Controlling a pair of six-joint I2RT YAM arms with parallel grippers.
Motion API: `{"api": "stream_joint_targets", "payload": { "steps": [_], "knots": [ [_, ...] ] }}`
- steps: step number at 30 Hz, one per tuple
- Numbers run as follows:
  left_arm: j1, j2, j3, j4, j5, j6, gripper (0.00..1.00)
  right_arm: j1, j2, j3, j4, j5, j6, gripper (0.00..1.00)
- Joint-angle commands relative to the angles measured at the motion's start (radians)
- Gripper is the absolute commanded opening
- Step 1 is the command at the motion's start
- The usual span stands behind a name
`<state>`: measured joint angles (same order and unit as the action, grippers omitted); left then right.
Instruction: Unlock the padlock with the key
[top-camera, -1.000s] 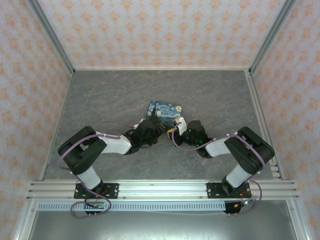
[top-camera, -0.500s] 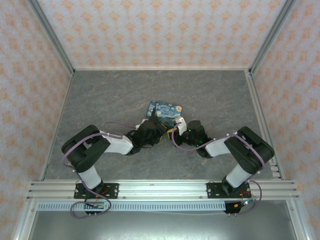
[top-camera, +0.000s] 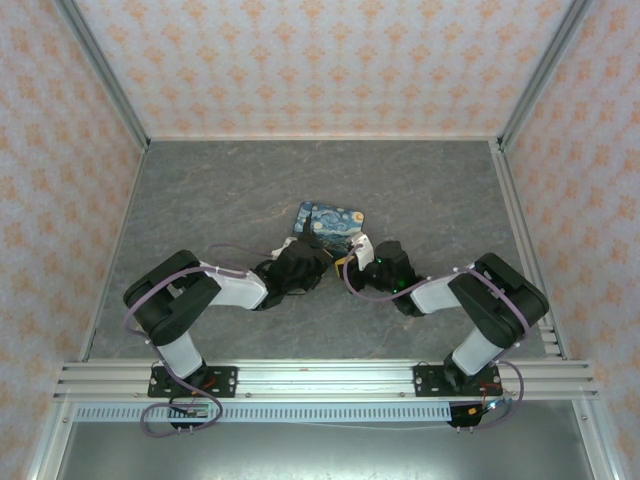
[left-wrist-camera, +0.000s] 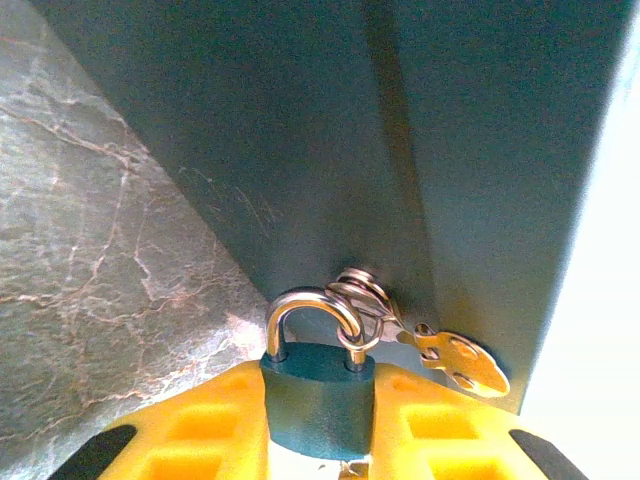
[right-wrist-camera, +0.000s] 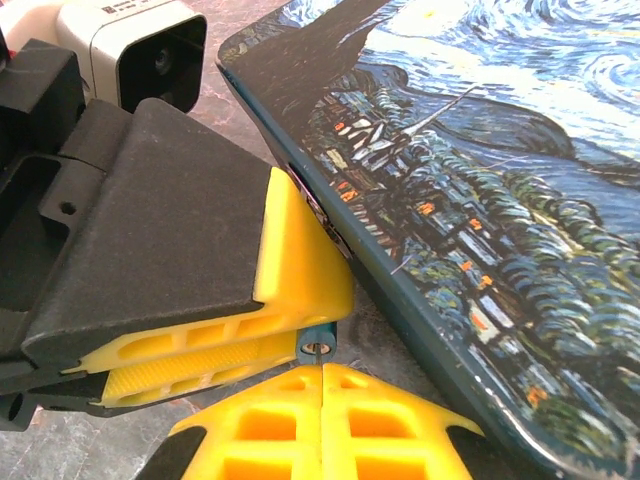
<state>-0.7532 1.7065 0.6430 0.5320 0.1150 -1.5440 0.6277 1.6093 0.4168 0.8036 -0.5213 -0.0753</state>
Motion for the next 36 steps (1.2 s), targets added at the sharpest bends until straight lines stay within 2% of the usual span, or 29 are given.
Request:
{"api": "stream_joint_targets", "payload": {
  "steps": [1,11,18,36],
  "knots": [
    [-0.012,-0.017,0.032,-0.065,-0.032,0.019,0.24,0.01,-0.018,0.017,0.026,0.013,-0.009,0.0],
    [-0.025,-0.038,0.076,-0.113,0.002,0.021,0.23,0.015,-0.052,0.036,0.002,0.031,-0.048,0.0],
    [-0.036,-0.03,0.104,-0.13,0.013,0.021,0.22,0.015,-0.057,0.048,0.039,-0.008,-0.016,0.0],
    [-0.046,-0.022,0.108,-0.052,0.064,-0.056,0.22,0.015,-0.026,0.109,0.098,-0.057,0.02,0.0]
  ]
}}
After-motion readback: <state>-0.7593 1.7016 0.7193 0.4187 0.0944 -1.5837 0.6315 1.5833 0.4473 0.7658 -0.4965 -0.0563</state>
